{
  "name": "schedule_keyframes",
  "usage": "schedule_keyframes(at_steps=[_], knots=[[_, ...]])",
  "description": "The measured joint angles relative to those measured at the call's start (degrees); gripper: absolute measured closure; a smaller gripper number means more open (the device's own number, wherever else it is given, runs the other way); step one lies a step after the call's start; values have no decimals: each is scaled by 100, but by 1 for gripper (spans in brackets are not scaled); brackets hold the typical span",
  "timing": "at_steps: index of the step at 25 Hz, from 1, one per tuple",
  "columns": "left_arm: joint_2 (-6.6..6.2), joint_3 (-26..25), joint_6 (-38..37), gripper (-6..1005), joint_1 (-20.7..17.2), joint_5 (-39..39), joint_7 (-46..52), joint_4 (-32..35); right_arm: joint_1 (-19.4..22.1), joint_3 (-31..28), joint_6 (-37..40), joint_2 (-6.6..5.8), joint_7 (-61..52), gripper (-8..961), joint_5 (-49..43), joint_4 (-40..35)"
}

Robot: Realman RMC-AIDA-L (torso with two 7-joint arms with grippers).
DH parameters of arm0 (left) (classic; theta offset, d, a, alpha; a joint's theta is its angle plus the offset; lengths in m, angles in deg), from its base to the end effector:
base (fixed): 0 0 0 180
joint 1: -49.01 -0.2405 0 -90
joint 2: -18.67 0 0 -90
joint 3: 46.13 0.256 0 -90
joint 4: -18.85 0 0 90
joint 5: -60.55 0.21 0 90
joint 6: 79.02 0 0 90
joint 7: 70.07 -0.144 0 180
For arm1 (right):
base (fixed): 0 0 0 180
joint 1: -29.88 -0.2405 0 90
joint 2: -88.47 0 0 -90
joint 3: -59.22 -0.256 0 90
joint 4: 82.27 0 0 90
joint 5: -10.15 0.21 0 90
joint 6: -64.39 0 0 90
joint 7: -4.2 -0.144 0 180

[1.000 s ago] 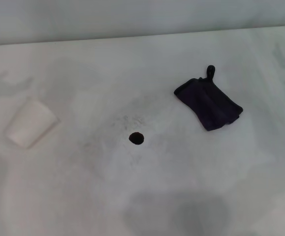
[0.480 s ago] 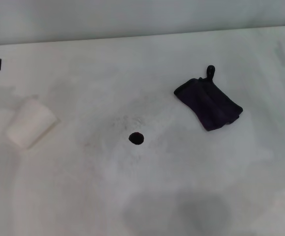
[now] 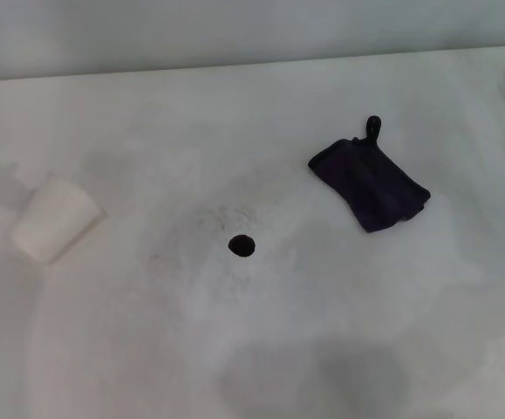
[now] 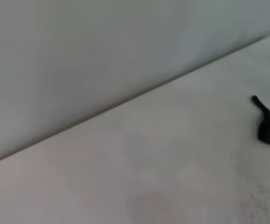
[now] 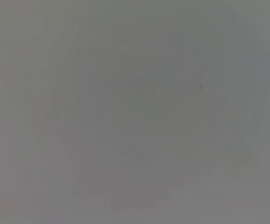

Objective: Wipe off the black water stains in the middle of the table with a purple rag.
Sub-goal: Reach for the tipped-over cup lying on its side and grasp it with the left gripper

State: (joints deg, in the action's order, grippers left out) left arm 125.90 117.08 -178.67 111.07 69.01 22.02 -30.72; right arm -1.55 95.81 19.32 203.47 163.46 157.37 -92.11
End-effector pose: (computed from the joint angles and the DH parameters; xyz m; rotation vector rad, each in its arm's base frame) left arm -0.2527 0.4028 0.1376 -2.5706 -0.9673 -0.0457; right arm 0.3862 0.3842 0.0791 -1.3281 0.7728 0.5172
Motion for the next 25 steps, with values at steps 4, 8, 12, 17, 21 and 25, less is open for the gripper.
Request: schedule_keyframes(at_steps=[4,8,12,17,21,25], knots=[[22,4,-29,121,62,234,-257,-13,-21,-187,0,9,0,80,0,0],[38,8,-25,121,191,417,-536,-77,-42,-304,-1,7,1,80,0,-4],[42,9,-65,121,359,862,-657,-93,-54,-319,-2,18,6,80,0,-60],[100,8,-54,121,431,1164,-744,-101,-120,-395,9,25,8,80,0,-27],[310,8,155,121,524,1382,-764,-139,-132,-412,83,32,8,80,0,1],[649,7,330,122,632,1446,-729,-364,-125,-408,166,32,8,80,-6,13]])
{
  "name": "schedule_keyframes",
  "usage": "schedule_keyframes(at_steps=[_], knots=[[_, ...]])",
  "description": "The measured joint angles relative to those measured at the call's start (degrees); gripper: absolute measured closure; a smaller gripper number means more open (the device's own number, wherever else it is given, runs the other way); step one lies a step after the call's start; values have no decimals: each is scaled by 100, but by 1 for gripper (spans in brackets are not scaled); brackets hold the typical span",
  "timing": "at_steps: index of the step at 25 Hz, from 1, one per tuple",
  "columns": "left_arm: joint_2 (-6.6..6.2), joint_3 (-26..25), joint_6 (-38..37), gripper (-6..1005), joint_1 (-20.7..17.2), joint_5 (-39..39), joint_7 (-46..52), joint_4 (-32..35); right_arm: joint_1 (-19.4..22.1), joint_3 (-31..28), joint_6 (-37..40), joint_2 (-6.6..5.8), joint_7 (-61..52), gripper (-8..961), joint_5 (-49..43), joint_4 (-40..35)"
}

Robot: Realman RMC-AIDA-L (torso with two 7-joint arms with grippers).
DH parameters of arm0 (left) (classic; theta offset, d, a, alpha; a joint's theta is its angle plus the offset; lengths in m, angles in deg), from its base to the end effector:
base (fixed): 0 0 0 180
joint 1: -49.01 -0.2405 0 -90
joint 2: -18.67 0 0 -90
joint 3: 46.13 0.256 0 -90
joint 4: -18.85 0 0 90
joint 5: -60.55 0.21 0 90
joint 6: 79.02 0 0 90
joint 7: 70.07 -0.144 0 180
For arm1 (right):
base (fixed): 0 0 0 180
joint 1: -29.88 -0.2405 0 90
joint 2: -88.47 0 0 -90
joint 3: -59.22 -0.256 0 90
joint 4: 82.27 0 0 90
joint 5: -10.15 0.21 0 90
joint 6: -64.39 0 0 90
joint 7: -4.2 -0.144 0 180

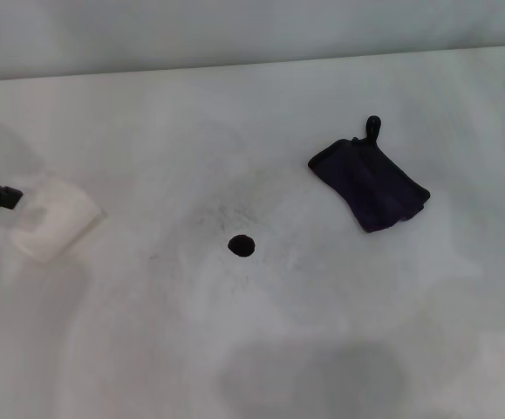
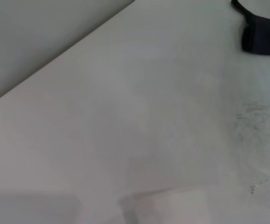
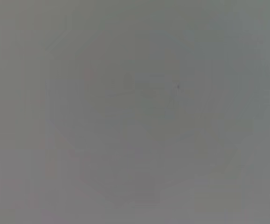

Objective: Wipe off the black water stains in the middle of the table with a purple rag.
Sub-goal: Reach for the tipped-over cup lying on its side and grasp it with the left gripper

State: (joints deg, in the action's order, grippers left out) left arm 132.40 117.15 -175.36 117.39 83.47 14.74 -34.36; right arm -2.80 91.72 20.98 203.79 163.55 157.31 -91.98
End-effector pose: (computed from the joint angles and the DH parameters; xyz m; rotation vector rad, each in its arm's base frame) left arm -0.2397 0.4003 0.1006 -2.6977 -0.8030 0.3138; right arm 0.3870 0.3882 0.0813 -1.2720 0.8172 0.5312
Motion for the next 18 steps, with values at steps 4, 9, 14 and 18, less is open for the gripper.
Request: schedule_keyframes(at_steps=[4,9,14,18], knots=[[296,-7,256,122,24,25,92,-81,3,21,44,4,-6,80,-4,3],[480,-9,485,121,43,84,233,-55,45,48,54,7,-6,80,-24,12],[514,-16,600,122,-34,26,412,97,77,60,58,4,-6,80,-30,23],[521,-16,749,122,-96,3,503,225,113,73,61,-5,-6,80,-30,23]])
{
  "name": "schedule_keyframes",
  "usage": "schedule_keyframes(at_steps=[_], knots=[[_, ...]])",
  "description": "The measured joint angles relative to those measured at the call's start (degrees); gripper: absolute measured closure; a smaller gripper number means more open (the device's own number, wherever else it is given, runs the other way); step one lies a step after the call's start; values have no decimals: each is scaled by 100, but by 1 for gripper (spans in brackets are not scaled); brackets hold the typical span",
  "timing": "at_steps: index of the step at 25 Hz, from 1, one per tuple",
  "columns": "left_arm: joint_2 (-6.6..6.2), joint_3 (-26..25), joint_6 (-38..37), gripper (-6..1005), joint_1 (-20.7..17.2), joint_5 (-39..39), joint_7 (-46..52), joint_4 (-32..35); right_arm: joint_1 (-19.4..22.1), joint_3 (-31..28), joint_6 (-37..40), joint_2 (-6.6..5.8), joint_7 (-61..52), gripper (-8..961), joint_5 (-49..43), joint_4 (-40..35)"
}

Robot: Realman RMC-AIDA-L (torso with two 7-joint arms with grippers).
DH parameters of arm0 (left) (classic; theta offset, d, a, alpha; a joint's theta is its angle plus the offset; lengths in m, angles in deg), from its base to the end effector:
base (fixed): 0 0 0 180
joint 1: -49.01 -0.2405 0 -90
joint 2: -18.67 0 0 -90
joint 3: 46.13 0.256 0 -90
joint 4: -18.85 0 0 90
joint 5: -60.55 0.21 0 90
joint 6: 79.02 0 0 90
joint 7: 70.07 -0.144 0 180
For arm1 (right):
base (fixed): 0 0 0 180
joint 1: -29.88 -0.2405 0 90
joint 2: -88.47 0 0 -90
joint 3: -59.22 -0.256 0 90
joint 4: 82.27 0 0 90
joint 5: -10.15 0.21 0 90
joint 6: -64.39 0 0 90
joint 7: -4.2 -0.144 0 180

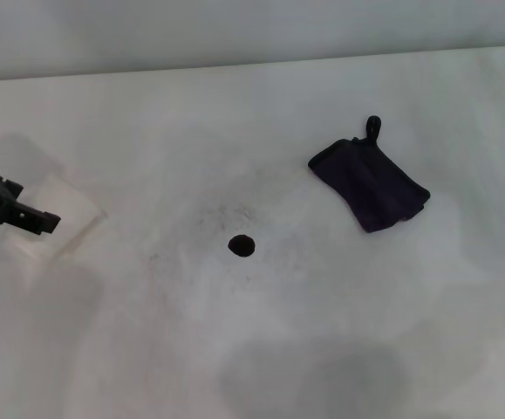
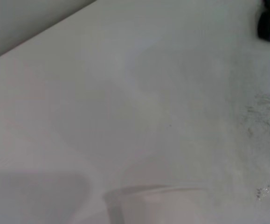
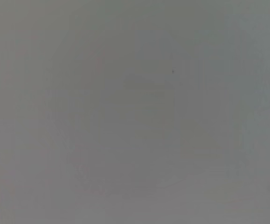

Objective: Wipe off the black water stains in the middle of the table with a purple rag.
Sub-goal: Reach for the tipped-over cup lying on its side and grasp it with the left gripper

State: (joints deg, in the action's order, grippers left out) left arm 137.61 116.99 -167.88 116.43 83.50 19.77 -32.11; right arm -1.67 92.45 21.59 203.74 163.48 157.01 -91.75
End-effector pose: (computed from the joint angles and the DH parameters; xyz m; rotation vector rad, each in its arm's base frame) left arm -0.2487 0.3964 0.0562 -2.6589 -0.9038 0.3357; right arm 0.3951 0.3805 0.0780 -1.2805 0.8350 0.5019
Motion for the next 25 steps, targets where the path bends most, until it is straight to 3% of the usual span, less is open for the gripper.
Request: schedule_keyframes(at_steps=[25], knots=[[-13,0,1152,125,-148,88,87,955,60,17,-32,5,-3,81,-9,31]])
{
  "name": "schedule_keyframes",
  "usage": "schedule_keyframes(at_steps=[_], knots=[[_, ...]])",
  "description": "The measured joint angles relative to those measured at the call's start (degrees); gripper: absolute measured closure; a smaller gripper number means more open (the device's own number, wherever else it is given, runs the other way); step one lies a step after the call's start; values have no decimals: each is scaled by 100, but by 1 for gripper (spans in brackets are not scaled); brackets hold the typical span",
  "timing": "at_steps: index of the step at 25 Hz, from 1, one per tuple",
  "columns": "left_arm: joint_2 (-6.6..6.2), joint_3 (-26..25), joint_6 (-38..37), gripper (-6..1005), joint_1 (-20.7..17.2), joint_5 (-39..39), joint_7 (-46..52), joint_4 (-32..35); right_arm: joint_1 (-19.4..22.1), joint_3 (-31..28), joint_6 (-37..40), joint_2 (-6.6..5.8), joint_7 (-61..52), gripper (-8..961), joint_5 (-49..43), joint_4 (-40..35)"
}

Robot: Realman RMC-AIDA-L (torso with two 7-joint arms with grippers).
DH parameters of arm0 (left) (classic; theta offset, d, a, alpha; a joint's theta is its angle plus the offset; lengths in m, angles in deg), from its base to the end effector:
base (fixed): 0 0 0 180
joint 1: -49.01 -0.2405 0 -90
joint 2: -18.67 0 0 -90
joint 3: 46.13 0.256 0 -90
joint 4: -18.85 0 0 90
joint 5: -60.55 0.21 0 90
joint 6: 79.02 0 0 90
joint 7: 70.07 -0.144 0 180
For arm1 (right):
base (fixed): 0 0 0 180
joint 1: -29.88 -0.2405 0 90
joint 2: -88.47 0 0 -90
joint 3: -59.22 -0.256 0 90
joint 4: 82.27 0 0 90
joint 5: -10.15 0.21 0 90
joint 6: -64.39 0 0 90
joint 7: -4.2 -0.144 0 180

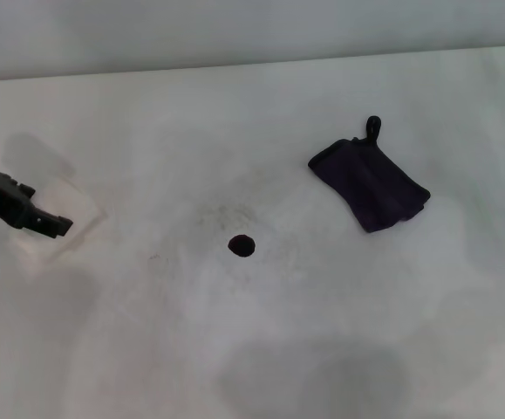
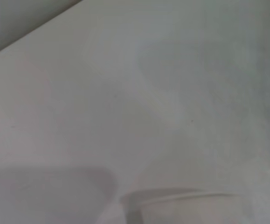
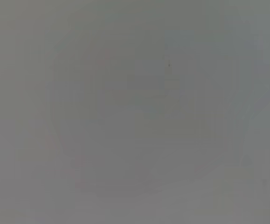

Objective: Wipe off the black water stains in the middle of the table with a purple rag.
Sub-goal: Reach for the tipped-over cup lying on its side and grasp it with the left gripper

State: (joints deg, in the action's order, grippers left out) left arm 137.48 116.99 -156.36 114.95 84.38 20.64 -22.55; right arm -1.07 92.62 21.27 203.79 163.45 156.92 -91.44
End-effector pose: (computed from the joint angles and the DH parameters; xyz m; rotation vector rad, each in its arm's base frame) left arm -0.2616 0.4076 0.0275 -2.6321 -0.8536 0.3812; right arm 0.3984 0.3758 0.0760 -1.2814 0.8415 0.4958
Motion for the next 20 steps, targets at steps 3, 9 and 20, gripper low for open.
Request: schedule_keyframes(at_steps=[3,9,20], knots=[[-5,0,194,124,-42,1,0,192,-5,0,1,0,0,81,0,2],[-2,0,389,124,-60,40,8,368,-13,0,13,0,0,81,0,3],[4,0,556,123,-136,44,8,467,-1,0,23,0,0,81,0,3]])
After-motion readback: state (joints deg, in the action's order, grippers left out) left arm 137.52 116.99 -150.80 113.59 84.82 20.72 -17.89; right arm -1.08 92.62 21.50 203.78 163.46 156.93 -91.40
